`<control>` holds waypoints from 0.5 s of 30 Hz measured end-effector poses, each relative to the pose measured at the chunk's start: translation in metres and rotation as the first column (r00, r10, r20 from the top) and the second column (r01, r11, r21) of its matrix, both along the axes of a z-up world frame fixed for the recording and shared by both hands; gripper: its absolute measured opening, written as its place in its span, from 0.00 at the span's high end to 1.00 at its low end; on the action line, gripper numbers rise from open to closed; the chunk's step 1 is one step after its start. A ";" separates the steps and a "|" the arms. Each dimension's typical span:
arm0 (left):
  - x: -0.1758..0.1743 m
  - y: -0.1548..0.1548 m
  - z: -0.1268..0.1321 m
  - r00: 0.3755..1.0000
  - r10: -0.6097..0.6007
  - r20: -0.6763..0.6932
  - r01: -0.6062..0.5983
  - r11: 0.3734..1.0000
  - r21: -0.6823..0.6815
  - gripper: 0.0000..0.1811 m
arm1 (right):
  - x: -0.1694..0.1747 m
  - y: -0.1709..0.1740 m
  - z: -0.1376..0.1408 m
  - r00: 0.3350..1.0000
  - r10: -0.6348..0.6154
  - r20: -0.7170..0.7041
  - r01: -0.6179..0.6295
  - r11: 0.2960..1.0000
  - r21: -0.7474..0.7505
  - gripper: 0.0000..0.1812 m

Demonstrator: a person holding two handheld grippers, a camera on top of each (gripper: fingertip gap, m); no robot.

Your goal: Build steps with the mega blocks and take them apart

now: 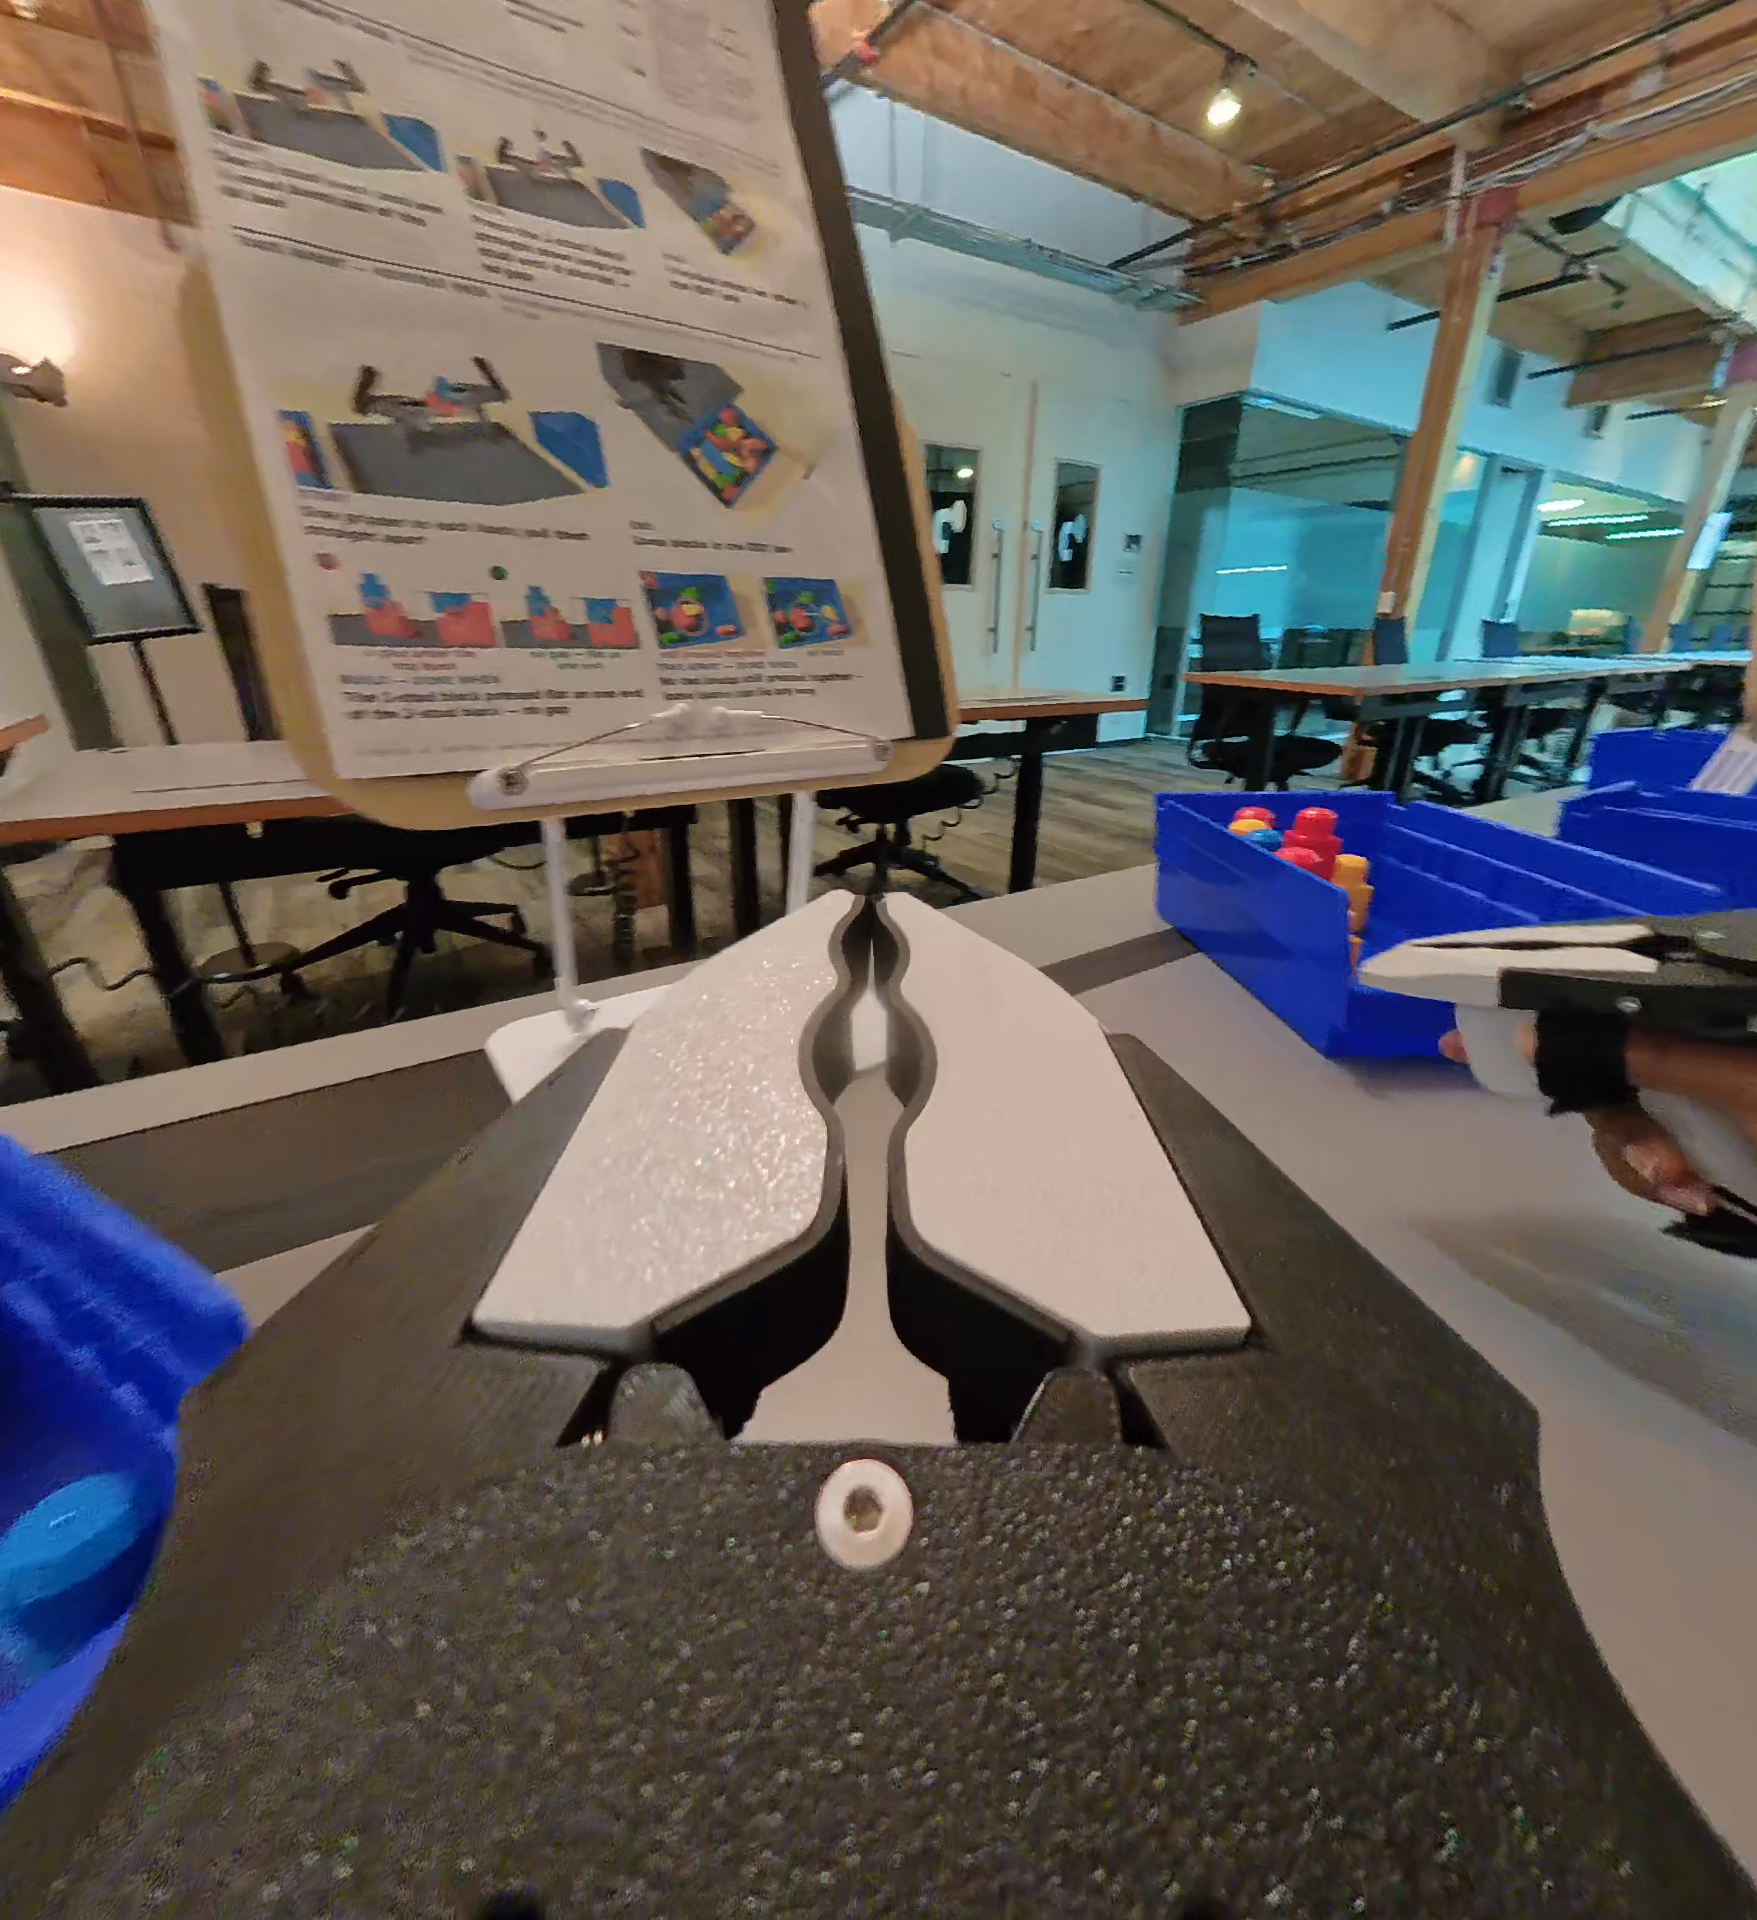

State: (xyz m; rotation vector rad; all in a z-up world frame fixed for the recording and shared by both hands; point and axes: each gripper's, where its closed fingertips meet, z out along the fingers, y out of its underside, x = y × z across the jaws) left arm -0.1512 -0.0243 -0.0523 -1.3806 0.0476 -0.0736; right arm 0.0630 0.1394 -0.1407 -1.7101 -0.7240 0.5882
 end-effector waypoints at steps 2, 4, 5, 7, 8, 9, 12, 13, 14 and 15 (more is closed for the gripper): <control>-0.018 -0.009 0.001 0.998 0.068 -0.010 -0.068 0.998 -0.016 1.00 | -0.001 -0.001 -0.003 1.000 0.001 -0.007 -0.001 1.000 0.008 1.00; -0.040 -0.020 0.000 0.990 0.140 -0.032 -0.142 0.989 -0.048 1.00 | -0.001 -0.002 -0.005 1.000 0.003 -0.003 -0.002 1.000 0.020 1.00; -0.054 -0.026 -0.001 0.981 0.186 -0.055 -0.189 0.980 -0.069 1.00 | -0.002 -0.002 -0.005 1.000 0.005 -0.002 -0.005 1.000 0.028 1.00; -0.091 -0.039 0.000 0.947 0.294 -0.129 -0.309 0.944 -0.117 1.00 | -0.002 -0.004 -0.004 1.000 0.016 -0.006 -0.016 0.999 0.041 1.00; -0.111 -0.046 0.001 0.927 0.343 -0.153 -0.364 0.920 -0.142 1.00 | -0.003 -0.006 -0.003 1.000 0.023 -0.004 -0.023 0.998 0.055 1.00; -0.133 -0.052 0.001 0.908 0.381 -0.171 -0.410 0.894 -0.182 1.00 | -0.003 -0.008 -0.002 1.000 0.027 0.002 -0.027 0.997 0.076 1.00; -0.196 -0.064 -0.007 0.873 0.434 -0.222 -0.488 0.793 -0.366 0.94 | -0.003 -0.013 0.001 0.998 0.045 0.045 -0.051 0.989 0.142 1.00; -0.216 -0.067 -0.010 0.865 0.441 -0.238 -0.501 0.753 -0.427 0.91 | -0.004 -0.015 0.001 0.997 0.056 0.050 -0.062 0.987 0.146 1.00; -0.234 -0.069 -0.014 0.860 0.440 -0.258 -0.509 0.712 -0.484 0.89 | -0.005 -0.017 0.000 0.996 0.068 0.050 -0.074 0.987 0.140 1.00; -0.250 -0.069 -0.018 0.859 0.429 -0.280 -0.510 0.669 -0.541 0.85 | -0.006 -0.020 0.000 0.995 0.083 0.050 -0.089 0.986 0.139 1.00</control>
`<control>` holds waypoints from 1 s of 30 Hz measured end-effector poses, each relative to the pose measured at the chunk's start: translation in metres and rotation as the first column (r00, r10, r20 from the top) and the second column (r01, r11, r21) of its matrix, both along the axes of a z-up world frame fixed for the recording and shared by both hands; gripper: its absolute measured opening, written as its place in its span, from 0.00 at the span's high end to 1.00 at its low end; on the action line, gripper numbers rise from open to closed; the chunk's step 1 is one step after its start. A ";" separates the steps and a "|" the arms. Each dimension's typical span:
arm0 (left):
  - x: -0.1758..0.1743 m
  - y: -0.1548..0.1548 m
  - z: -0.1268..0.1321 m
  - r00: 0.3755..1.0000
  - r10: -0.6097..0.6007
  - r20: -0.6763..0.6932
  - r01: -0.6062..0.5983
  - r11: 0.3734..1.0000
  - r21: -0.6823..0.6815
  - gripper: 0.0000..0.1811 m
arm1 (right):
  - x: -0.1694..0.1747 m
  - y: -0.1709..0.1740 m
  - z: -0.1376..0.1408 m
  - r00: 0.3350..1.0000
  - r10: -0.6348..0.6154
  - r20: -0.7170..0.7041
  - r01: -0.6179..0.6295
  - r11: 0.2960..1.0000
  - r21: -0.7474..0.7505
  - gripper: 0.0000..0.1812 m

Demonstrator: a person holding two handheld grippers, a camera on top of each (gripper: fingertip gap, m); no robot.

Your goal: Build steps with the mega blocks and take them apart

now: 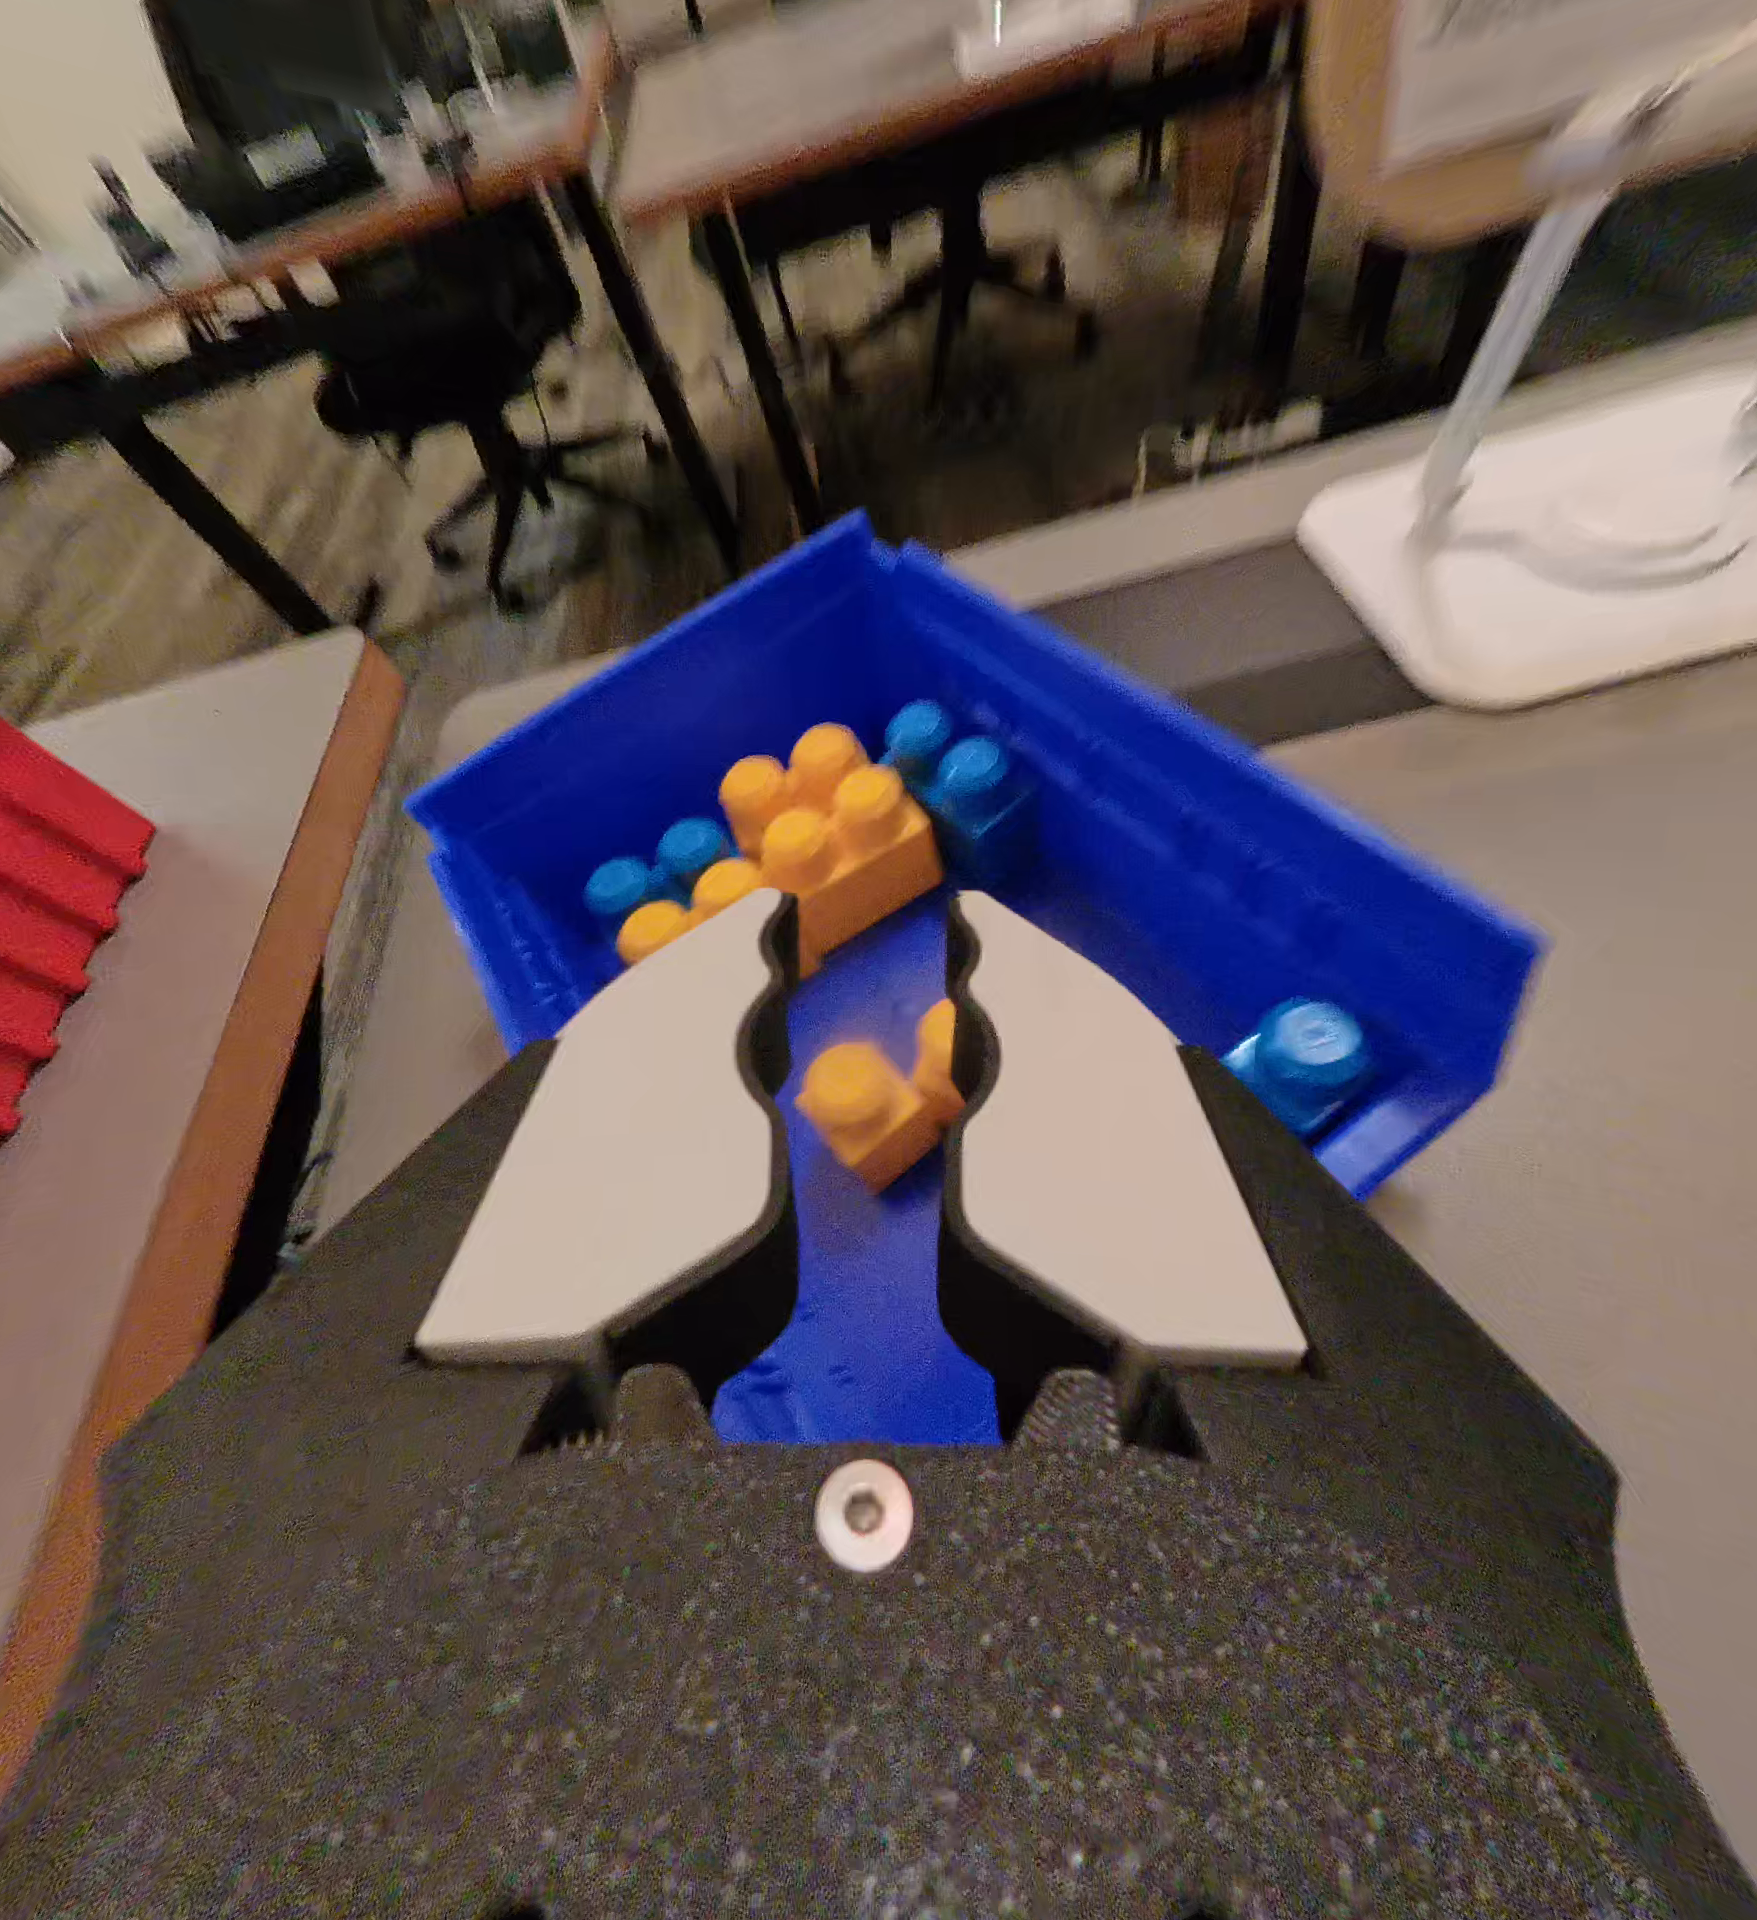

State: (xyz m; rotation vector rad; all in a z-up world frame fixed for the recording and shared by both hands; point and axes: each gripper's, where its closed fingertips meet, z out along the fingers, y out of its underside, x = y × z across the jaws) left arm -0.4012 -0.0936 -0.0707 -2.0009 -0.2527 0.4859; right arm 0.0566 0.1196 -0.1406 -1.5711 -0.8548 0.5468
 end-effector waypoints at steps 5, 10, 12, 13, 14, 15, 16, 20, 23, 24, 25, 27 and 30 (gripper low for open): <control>-0.063 0.011 -0.033 0.998 -0.058 -0.012 0.049 0.926 -0.375 0.82 | -0.003 -0.007 0.003 0.999 0.036 0.006 -0.036 0.999 0.024 1.00; -0.113 0.017 -0.081 0.968 -0.228 -0.103 0.083 0.681 -0.727 0.80 | -0.004 -0.009 0.003 0.999 0.044 0.015 -0.045 0.998 0.042 1.00; -0.123 0.018 -0.097 0.964 -0.255 -0.072 0.097 0.593 -0.799 0.79 | -0.004 -0.010 0.003 0.999 0.044 0.019 -0.045 0.998 0.050 1.00; -0.126 0.020 -0.103 0.962 -0.266 -0.056 0.108 0.566 -0.818 0.79 | -0.003 -0.010 0.002 0.999 0.043 0.020 -0.043 0.998 0.049 1.00; -0.128 0.024 -0.107 0.959 -0.279 -0.043 0.122 0.547 -0.828 0.79 | -0.003 -0.010 0.002 0.999 0.041 0.020 -0.042 0.998 0.048 1.00; -0.130 0.026 -0.111 0.958 -0.287 -0.032 0.130 0.528 -0.839 0.78 | -0.002 -0.009 0.002 0.999 0.038 0.021 -0.039 0.998 0.051 1.00; -0.131 0.028 -0.116 0.956 -0.292 -0.018 0.138 0.505 -0.852 0.78 | -0.002 -0.009 0.002 0.999 0.037 0.021 -0.038 0.998 0.053 1.00; -0.141 0.027 -0.130 0.956 -0.292 0.007 0.135 0.422 -0.897 0.78 | -0.003 -0.008 0.001 0.999 0.045 0.017 -0.046 0.998 0.049 1.00; -0.143 0.030 -0.131 0.960 -0.278 0.019 0.140 0.424 -0.895 0.78 | -0.004 -0.008 -0.001 0.998 0.055 0.014 -0.056 0.998 0.040 1.00; -0.143 0.030 -0.131 0.959 -0.282 0.022 0.145 0.424 -0.894 0.78 | -0.005 -0.009 -0.001 0.998 0.061 0.013 -0.061 0.997 0.038 1.00; -0.142 0.029 -0.131 0.958 -0.287 0.022 0.148 0.425 -0.893 0.78 | -0.005 -0.009 -0.001 0.998 0.064 0.012 -0.065 0.997 0.036 1.00; -0.142 0.029 -0.130 0.954 -0.298 0.016 0.149 0.429 -0.891 0.79 | -0.006 -0.010 -0.001 0.997 0.071 0.014 -0.071 0.997 0.037 1.00; -0.137 0.026 -0.121 0.946 -0.324 0.000 0.151 0.440 -0.885 0.79 | -0.007 -0.012 -0.001 0.997 0.078 0.010 -0.078 0.996 0.037 1.00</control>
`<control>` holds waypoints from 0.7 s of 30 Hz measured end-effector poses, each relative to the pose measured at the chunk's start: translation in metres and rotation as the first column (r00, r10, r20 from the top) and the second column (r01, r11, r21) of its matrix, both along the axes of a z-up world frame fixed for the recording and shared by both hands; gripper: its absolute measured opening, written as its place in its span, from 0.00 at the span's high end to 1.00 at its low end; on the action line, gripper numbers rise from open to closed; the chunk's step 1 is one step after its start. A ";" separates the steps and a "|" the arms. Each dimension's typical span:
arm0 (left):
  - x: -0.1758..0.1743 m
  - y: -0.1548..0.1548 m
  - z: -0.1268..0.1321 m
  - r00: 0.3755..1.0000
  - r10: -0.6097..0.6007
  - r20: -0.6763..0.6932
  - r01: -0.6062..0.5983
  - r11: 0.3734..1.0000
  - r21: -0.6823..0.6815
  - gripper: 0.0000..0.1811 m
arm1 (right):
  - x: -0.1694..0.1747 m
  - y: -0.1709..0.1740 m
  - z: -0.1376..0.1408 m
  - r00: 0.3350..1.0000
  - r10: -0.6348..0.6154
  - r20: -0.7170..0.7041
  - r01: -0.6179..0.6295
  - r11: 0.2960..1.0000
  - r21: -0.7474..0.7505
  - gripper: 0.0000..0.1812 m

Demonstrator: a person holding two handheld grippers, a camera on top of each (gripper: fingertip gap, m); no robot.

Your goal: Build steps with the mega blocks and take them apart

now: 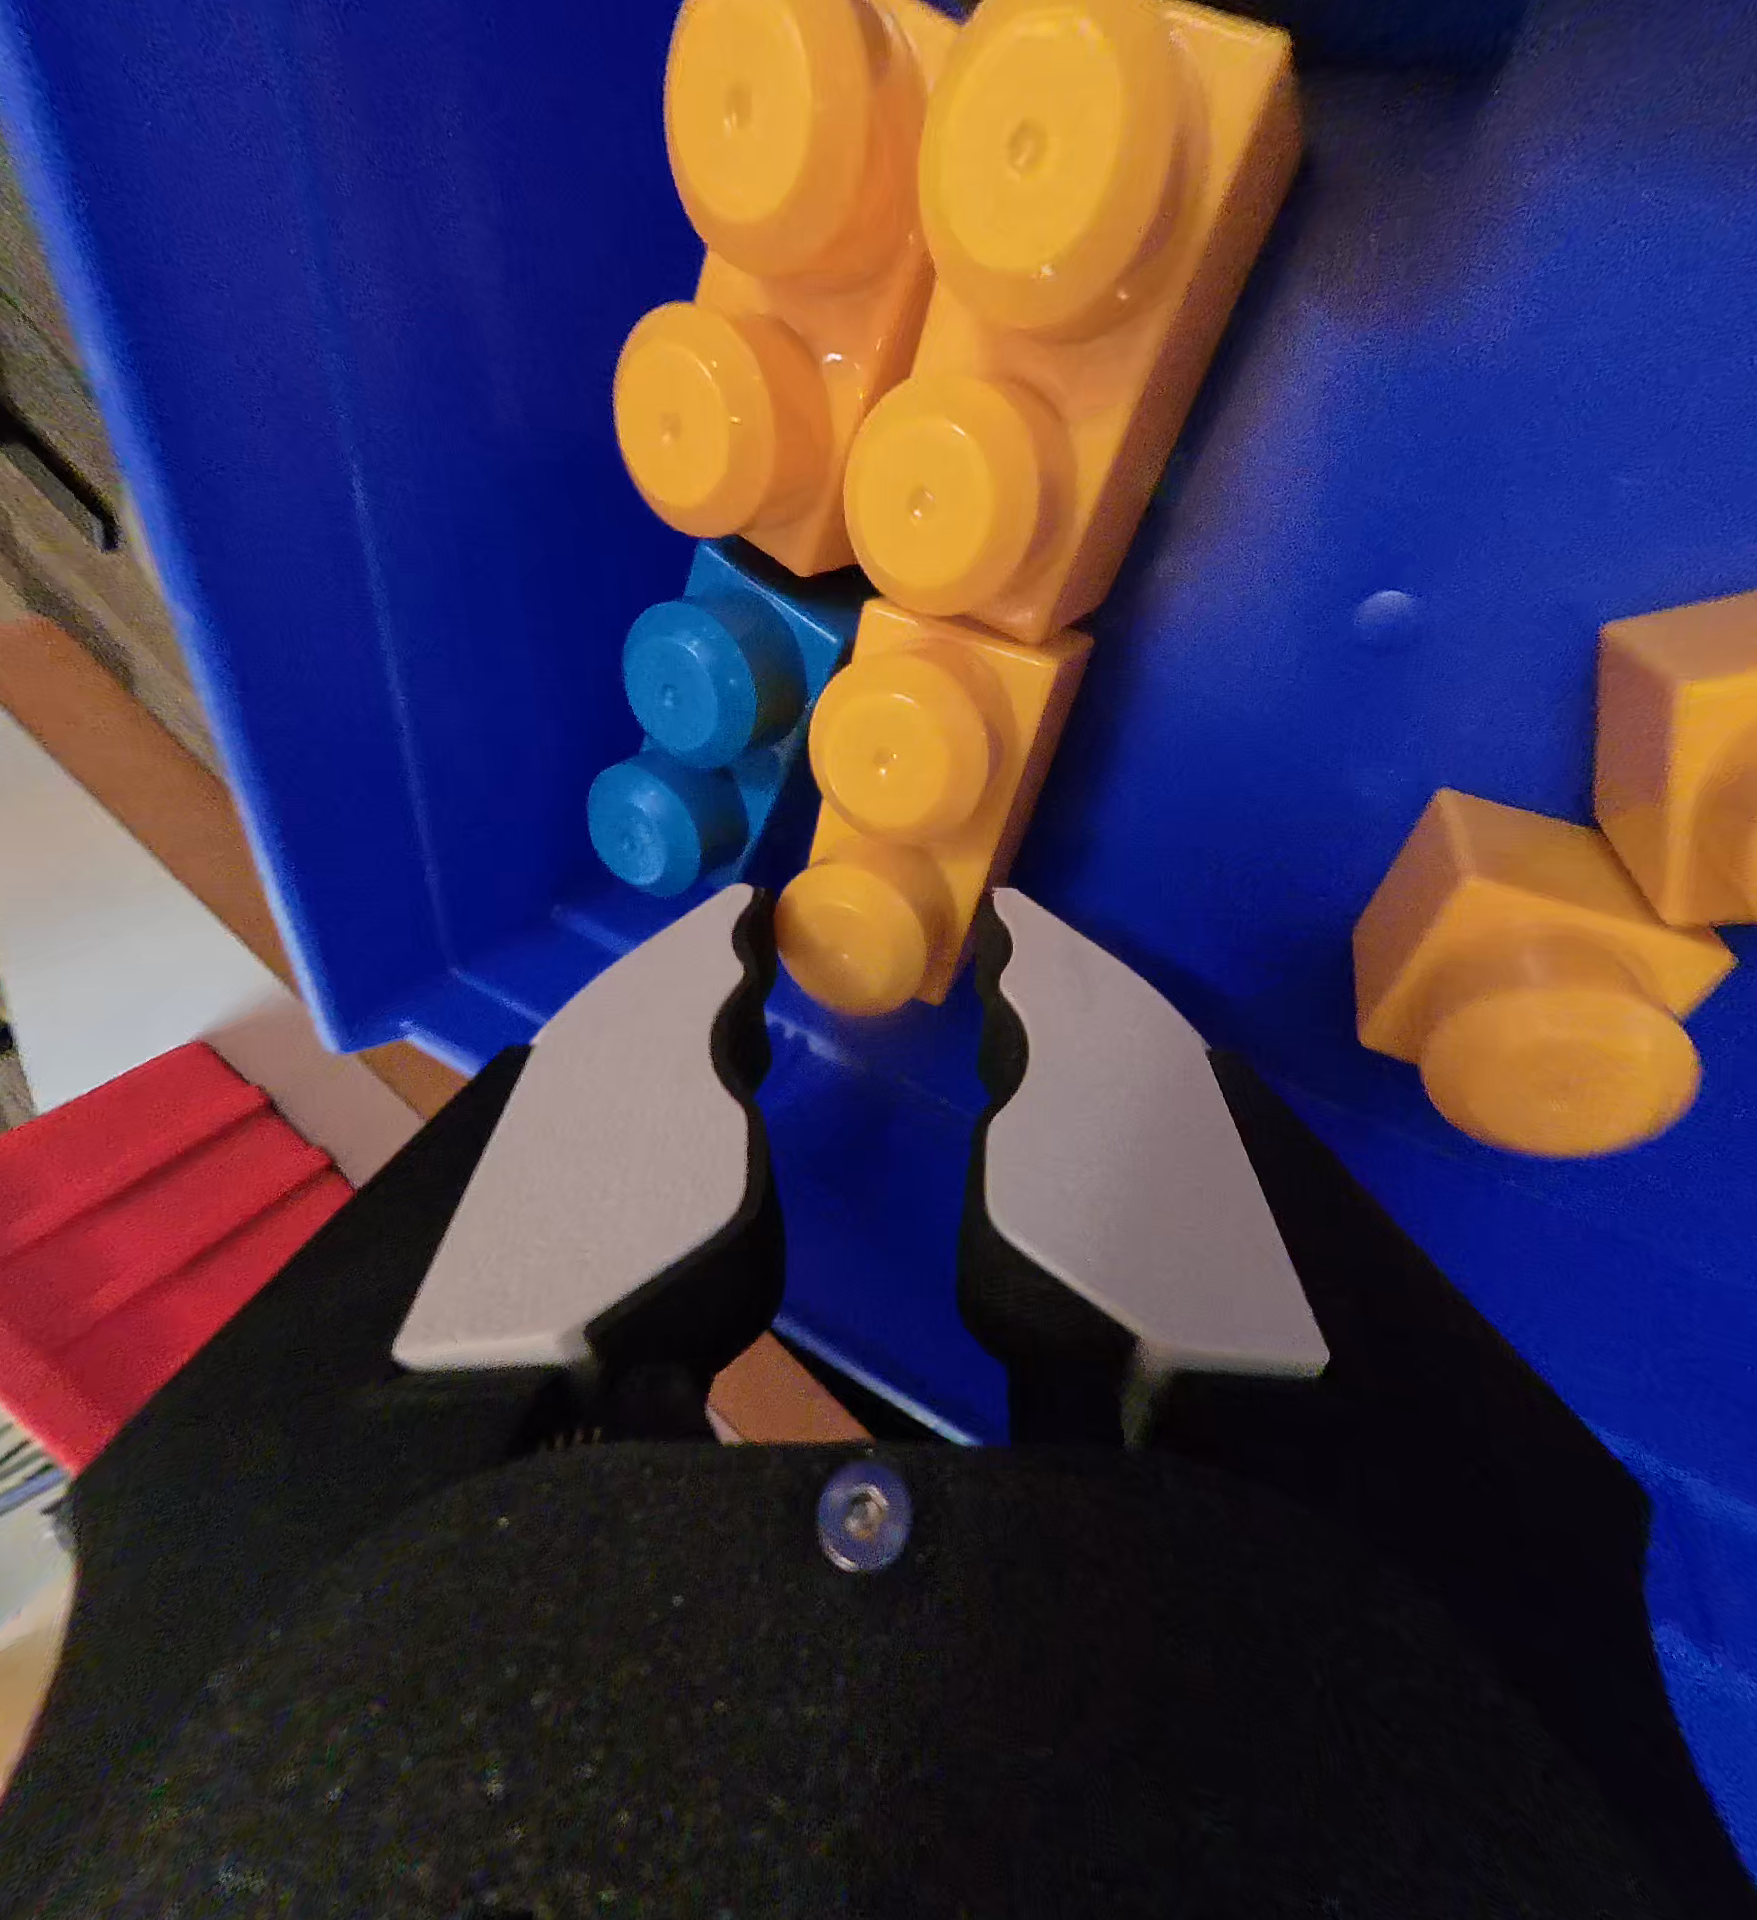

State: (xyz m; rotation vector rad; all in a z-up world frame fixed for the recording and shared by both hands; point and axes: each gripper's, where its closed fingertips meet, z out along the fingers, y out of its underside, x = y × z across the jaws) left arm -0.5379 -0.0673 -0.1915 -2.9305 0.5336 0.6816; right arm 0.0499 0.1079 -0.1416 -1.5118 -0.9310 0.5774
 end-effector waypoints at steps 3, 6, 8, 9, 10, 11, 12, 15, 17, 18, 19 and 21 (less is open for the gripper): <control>0.012 0.001 0.026 0.998 -0.054 -0.029 0.056 0.997 0.059 0.80 | -0.001 -0.002 0.001 1.000 0.008 -0.007 -0.008 1.000 0.004 1.00; 0.041 0.003 0.065 0.991 -0.125 -0.049 0.132 0.979 0.156 0.80 | -0.002 -0.004 0.004 1.000 0.021 -0.013 -0.021 1.000 0.008 1.00; 0.073 0.004 0.089 0.981 -0.186 -0.054 0.193 0.959 0.207 0.80 | -0.005 -0.009 0.006 0.999 0.042 -0.021 -0.041 0.999 0.012 0.99; 0.092 0.005 0.099 0.973 -0.222 -0.058 0.230 0.946 0.227 0.80 | -0.007 -0.012 0.007 0.998 0.055 -0.026 -0.055 0.998 0.015 0.99; 0.111 0.005 0.108 0.964 -0.257 -0.067 0.265 0.932 0.246 0.80 | -0.009 -0.015 0.009 0.997 0.067 -0.029 -0.066 0.998 0.018 0.98; 0.132 0.005 0.115 0.955 -0.289 -0.068 0.296 0.917 0.268 0.80 | -0.012 -0.019 0.010 0.996 0.083 -0.032 -0.083 0.996 0.018 0.98; 0.154 0.005 0.121 0.945 -0.322 -0.054 0.324 0.900 0.291 0.80 | -0.016 -0.024 0.011 0.994 0.106 -0.037 -0.105 0.994 0.013 0.96; 0.224 0.004 0.127 0.907 -0.421 -0.016 0.400 0.849 0.346 0.80 | -0.030 -0.045 0.018 0.978 0.201 -0.058 -0.201 0.980 -0.001 0.91; 0.271 0.001 0.121 0.877 -0.481 0.020 0.442 0.822 0.359 0.80 | -0.044 -0.068 0.025 0.950 0.307 -0.065 -0.308 0.951 -0.006 0.88; 0.294 -0.001 0.115 0.859 -0.511 0.034 0.467 0.808 0.359 0.80 | -0.051 -0.083 0.028 0.924 0.377 -0.066 -0.378 0.926 -0.010 0.86; 0.317 -0.002 0.109 0.839 -0.542 0.050 0.491 0.794 0.358 0.80 | -0.058 -0.098 0.030 0.895 0.443 -0.055 -0.445 0.895 -0.016 0.84; 0.361 -0.005 0.093 0.798 -0.595 0.091 0.531 0.767 0.360 0.80 | -0.068 -0.124 0.031 0.842 0.540 -0.010 -0.540 0.841 -0.016 0.79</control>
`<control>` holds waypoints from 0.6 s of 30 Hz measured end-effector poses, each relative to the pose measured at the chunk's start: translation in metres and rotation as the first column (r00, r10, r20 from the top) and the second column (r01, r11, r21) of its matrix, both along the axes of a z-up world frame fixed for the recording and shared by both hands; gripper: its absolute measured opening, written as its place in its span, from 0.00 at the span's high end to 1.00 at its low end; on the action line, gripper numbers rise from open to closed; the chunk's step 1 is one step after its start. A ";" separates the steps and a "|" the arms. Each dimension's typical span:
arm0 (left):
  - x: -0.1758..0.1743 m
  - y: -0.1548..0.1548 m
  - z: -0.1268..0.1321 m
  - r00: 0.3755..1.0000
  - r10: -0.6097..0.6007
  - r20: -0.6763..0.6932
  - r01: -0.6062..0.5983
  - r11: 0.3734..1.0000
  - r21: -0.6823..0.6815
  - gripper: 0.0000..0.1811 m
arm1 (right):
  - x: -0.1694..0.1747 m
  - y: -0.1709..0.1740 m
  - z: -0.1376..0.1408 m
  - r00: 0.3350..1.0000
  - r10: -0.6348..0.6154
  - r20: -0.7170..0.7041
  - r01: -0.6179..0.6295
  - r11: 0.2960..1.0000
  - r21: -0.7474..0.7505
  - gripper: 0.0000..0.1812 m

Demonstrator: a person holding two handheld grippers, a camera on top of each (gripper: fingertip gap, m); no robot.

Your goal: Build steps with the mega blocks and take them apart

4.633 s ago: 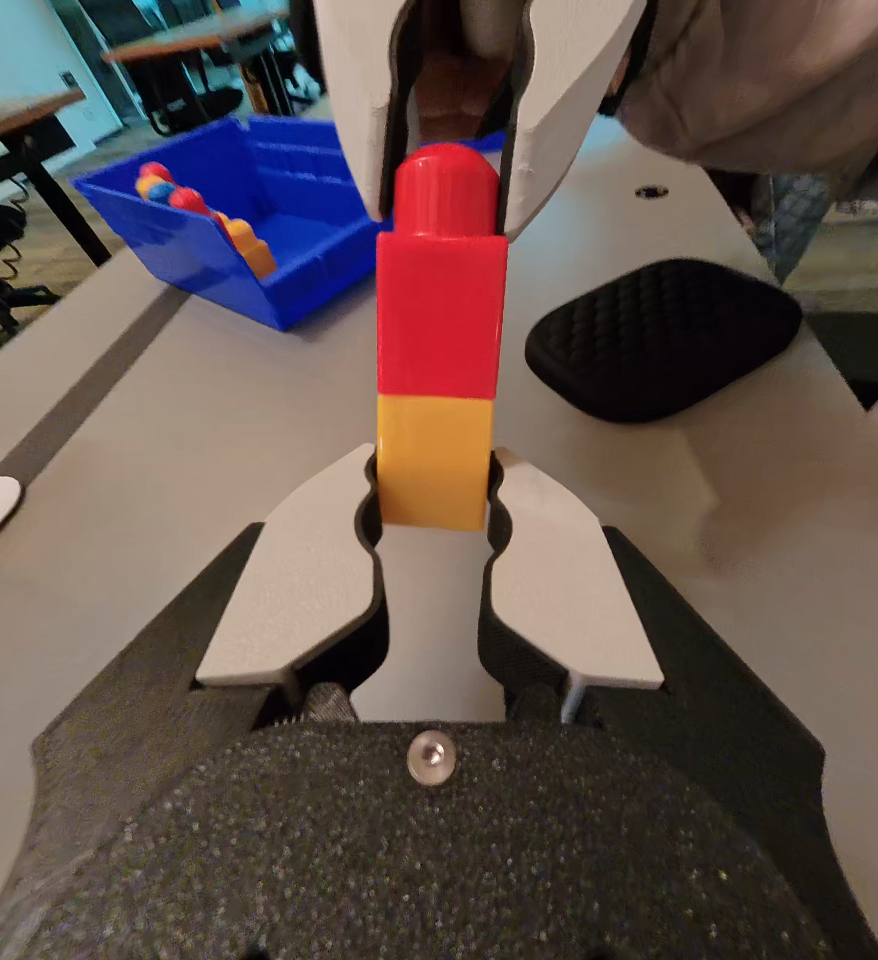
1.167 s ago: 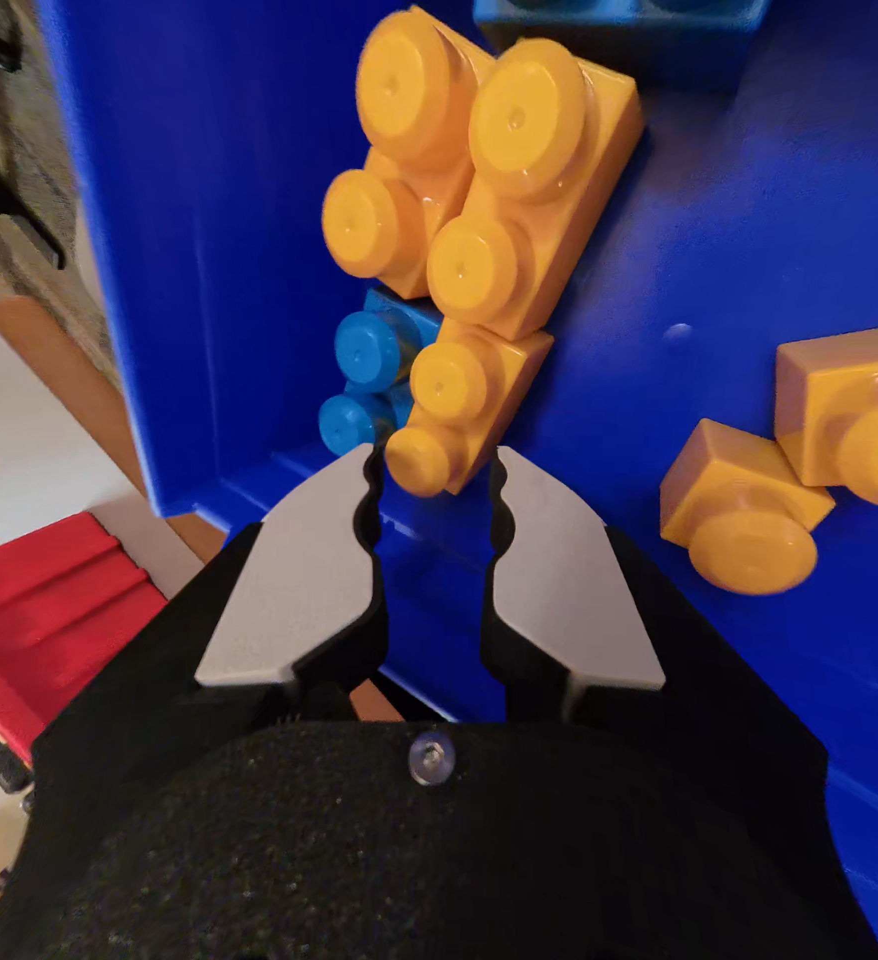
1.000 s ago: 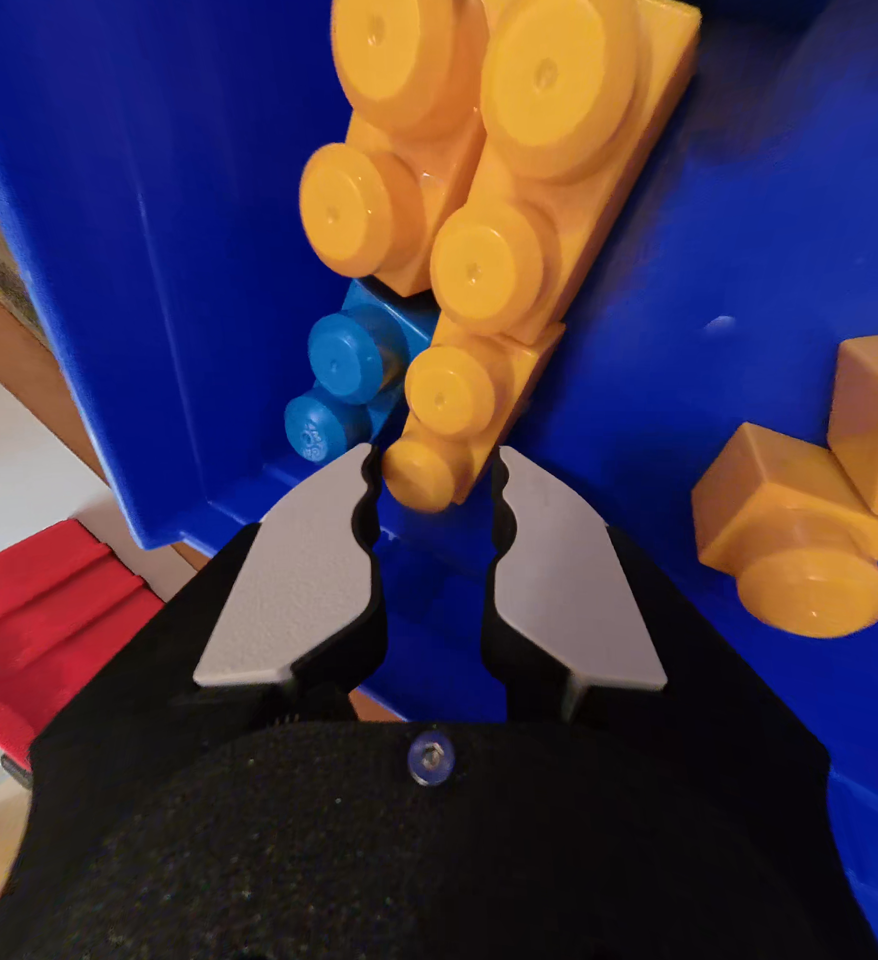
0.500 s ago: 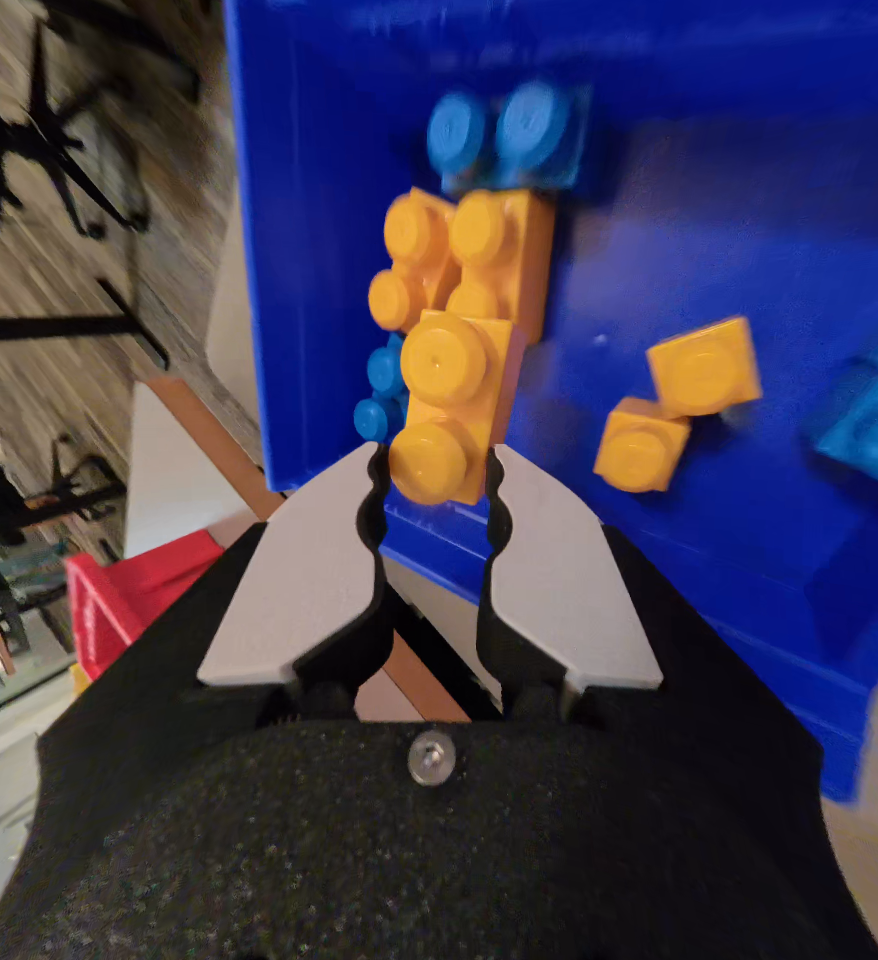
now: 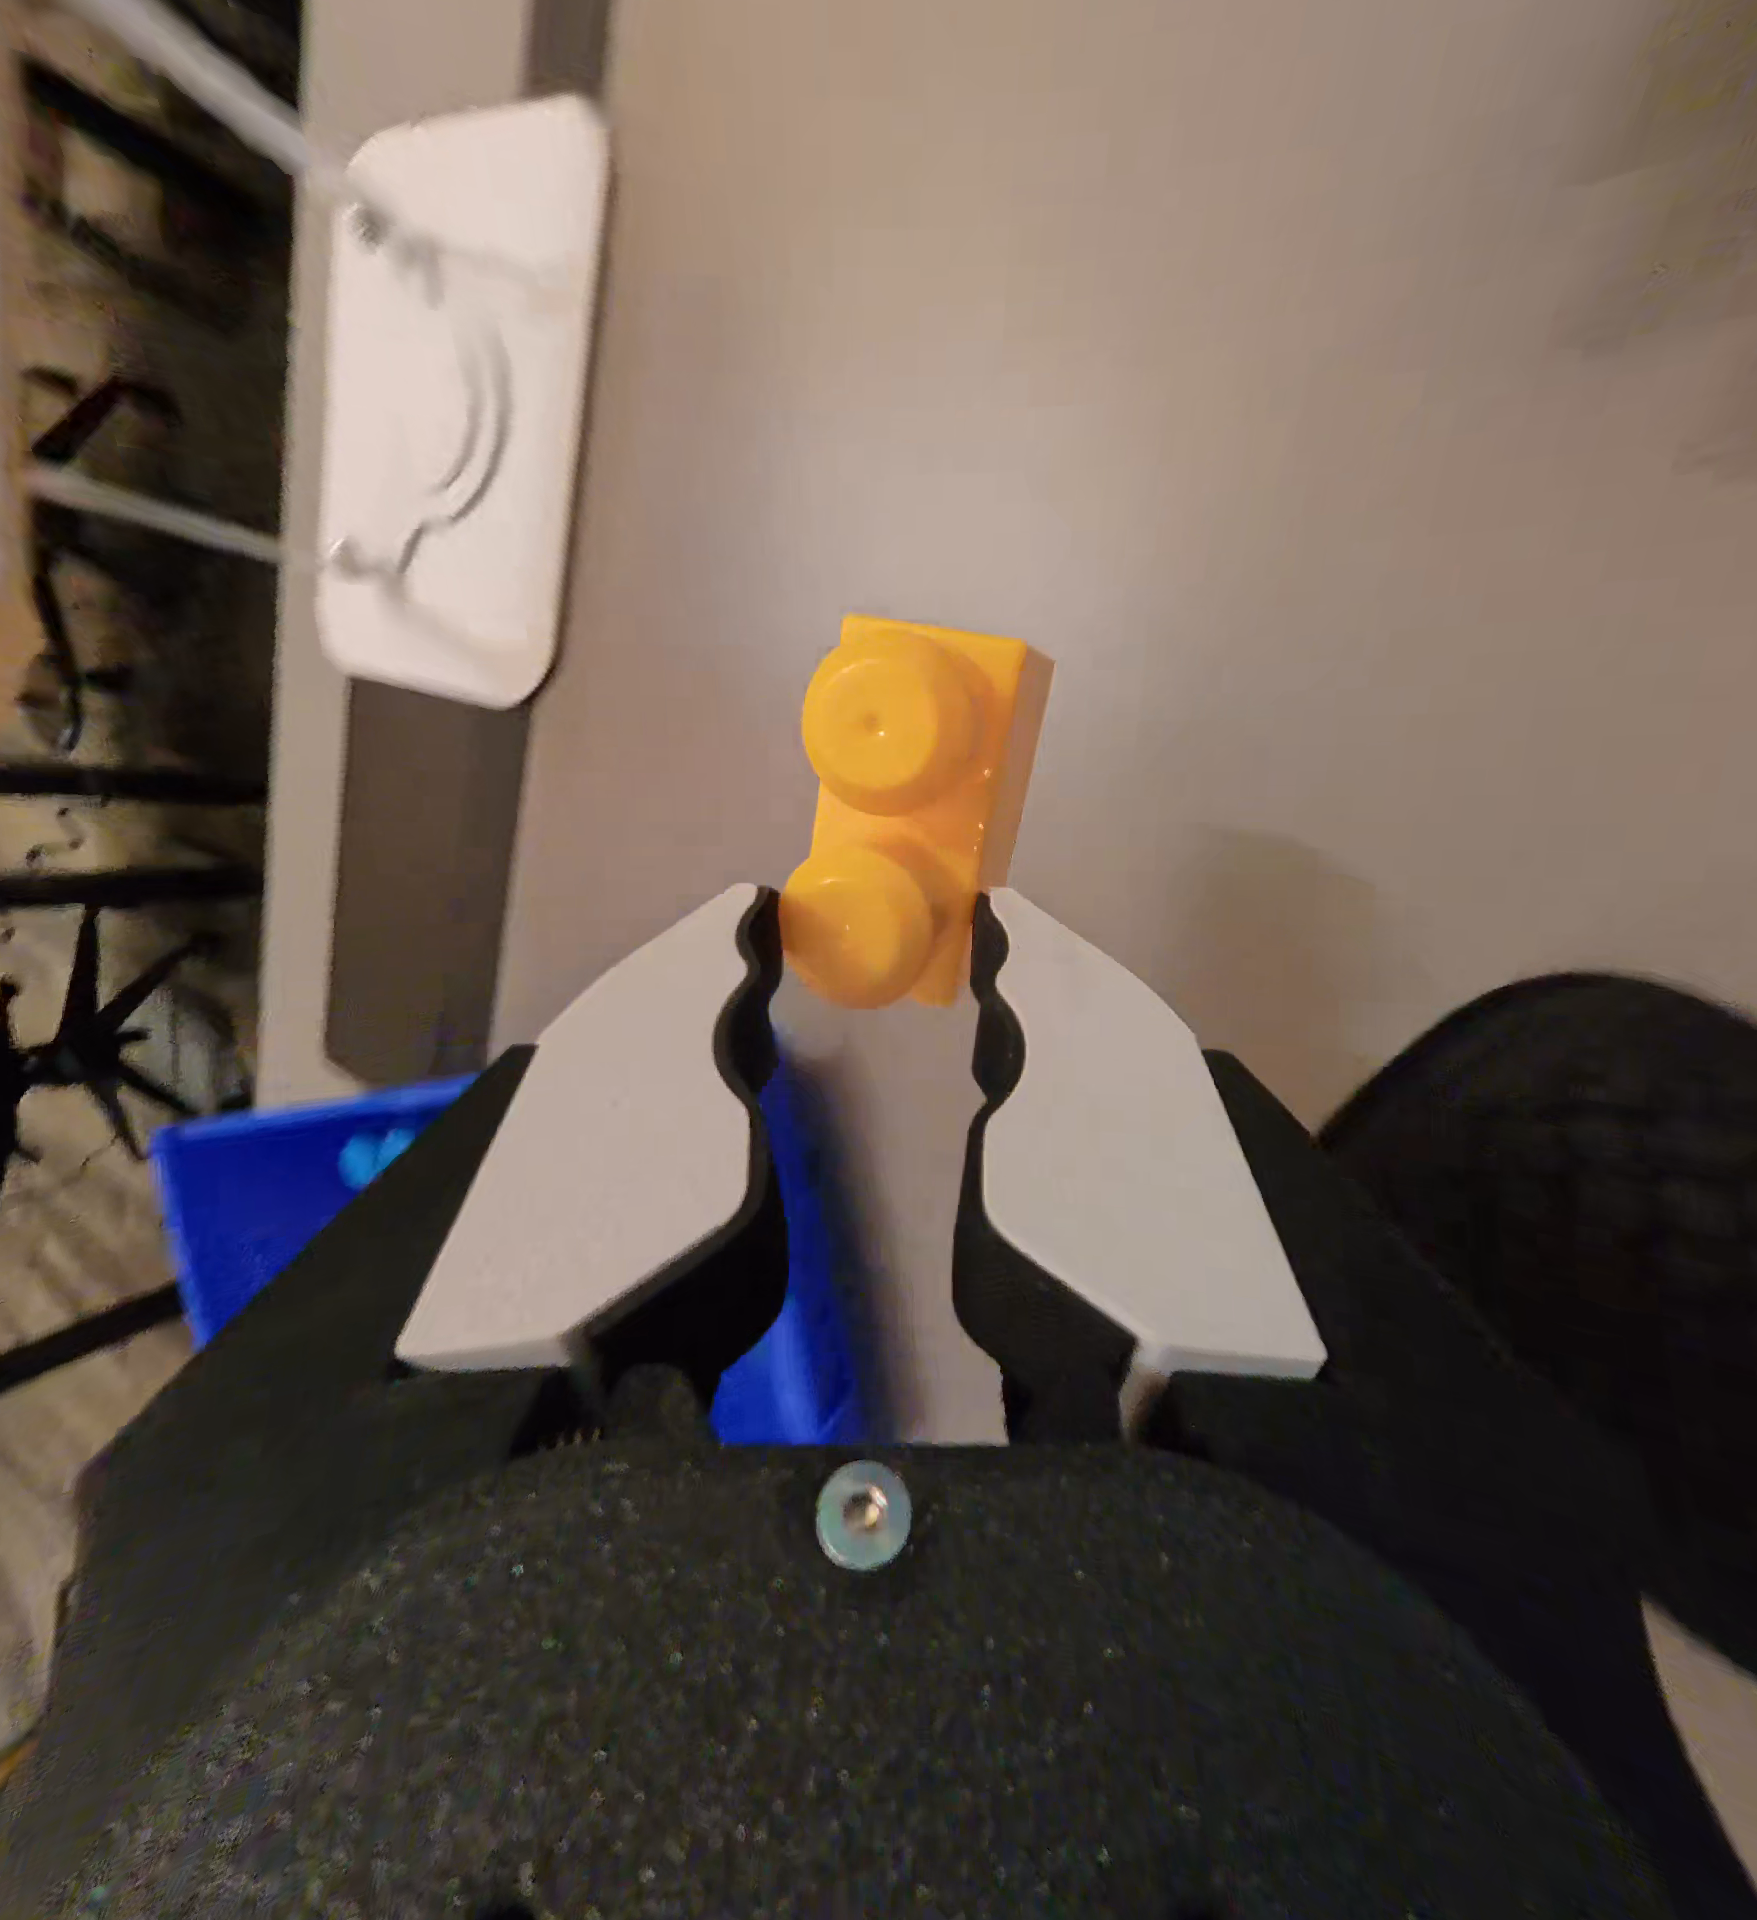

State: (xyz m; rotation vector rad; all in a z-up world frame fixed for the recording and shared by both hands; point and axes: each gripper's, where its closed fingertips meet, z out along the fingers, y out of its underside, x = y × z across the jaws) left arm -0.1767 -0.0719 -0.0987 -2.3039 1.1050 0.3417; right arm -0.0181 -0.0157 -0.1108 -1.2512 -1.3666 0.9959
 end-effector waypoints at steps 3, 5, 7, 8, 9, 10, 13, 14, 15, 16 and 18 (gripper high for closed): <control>0.055 -0.001 -0.025 0.995 -0.083 0.045 0.085 0.996 -0.030 0.80 | -0.009 -0.033 -0.006 0.988 0.126 0.090 -0.131 0.990 0.048 0.74; 0.086 0.000 -0.039 0.989 -0.125 0.084 0.129 0.991 -0.040 0.80 | -0.012 -0.049 -0.017 0.969 0.179 0.168 -0.190 0.981 0.050 0.70; 0.109 0.003 -0.049 0.981 -0.158 0.115 0.163 0.986 -0.037 0.80 | -0.012 -0.057 -0.031 0.948 0.208 0.241 -0.224 0.974 0.040 0.66; 0.119 0.004 -0.053 0.977 -0.170 0.126 0.176 0.984 -0.032 0.80 | -0.012 -0.057 -0.037 0.942 0.204 0.267 -0.222 0.974 0.037 0.64; 0.129 0.005 -0.056 0.973 -0.184 0.143 0.189 0.982 -0.025 0.80 | -0.010 -0.056 -0.042 0.937 0.198 0.288 -0.218 0.975 0.039 0.64; 0.138 0.006 -0.058 0.967 -0.192 0.167 0.197 0.980 -0.014 0.80 | -0.009 -0.053 -0.046 0.936 0.187 0.297 -0.210 0.977 0.047 0.67; 0.156 0.007 -0.064 0.953 -0.209 0.221 0.208 0.978 0.026 0.80 | 0.003 -0.047 -0.054 0.928 0.181 0.325 -0.218 0.973 0.080 0.79; 0.161 0.008 -0.064 0.944 -0.215 0.252 0.208 0.977 0.055 0.80 | 0.007 -0.046 -0.055 0.927 0.192 0.324 -0.227 0.971 0.073 0.79; 0.165 0.009 -0.062 0.932 -0.217 0.291 0.199 0.976 0.088 0.80 | 0.011 -0.045 -0.054 0.928 0.204 0.310 -0.233 0.971 0.059 0.79; 0.167 0.010 -0.058 0.917 -0.214 0.338 0.182 0.975 0.124 0.82 | 0.015 -0.043 -0.051 0.935 0.212 0.286 -0.233 0.972 0.042 0.79; 0.164 0.013 -0.047 0.886 -0.199 0.420 0.123 0.972 0.200 0.83 | 0.023 -0.034 -0.050 0.947 0.199 0.253 -0.208 0.978 0.008 0.80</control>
